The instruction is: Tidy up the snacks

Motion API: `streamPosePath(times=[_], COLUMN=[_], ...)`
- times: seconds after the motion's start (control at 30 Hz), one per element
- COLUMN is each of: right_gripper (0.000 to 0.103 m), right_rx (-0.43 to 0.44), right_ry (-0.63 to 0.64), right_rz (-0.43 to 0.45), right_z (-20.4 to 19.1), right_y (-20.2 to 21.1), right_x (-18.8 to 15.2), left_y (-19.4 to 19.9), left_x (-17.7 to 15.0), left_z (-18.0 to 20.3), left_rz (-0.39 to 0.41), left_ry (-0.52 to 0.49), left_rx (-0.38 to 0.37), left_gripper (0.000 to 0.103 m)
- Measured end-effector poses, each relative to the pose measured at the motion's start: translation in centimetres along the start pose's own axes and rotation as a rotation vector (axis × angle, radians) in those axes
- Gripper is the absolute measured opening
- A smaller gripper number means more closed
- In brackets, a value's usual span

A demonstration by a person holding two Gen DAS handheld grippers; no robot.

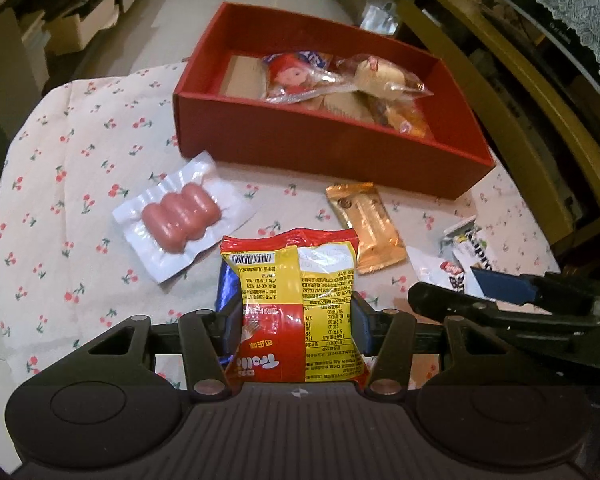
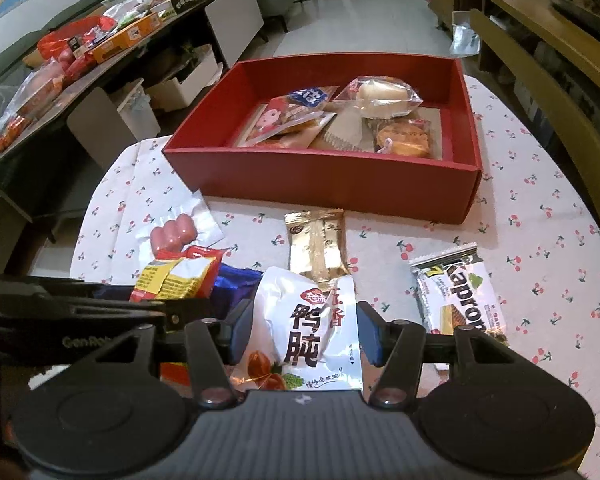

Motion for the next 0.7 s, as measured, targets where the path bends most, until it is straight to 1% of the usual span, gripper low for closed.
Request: streamPosePath(times=[0.3, 0.7], right_gripper=[0.068, 0.068], right_rx=[-0.001, -0.018], right_ry=[-0.022, -0.027], right_rz=[0.032, 0.027], right_z=[1.0, 1.5], right_y=[0.5, 0.2], right_x=[1.2, 1.2], left_y=[0.0, -0.2], left_x=[1.3, 1.4], left_z=[0.7, 0.9], left_rz=[0.027, 0.026], left_ry=[0.0, -0.006], left_rx=[-0.016, -0.008], left_gripper=[0.06, 0.06])
Point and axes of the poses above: each gripper's, at about its wrist camera, not at the fingertips, and y roughly against the way its jaws point, z to its right, x to its top, the point moved 2 cm from there along -y, roughly the way its jaws point, and after that the axes turned 3 degrees about z, right-handed, at the moved point
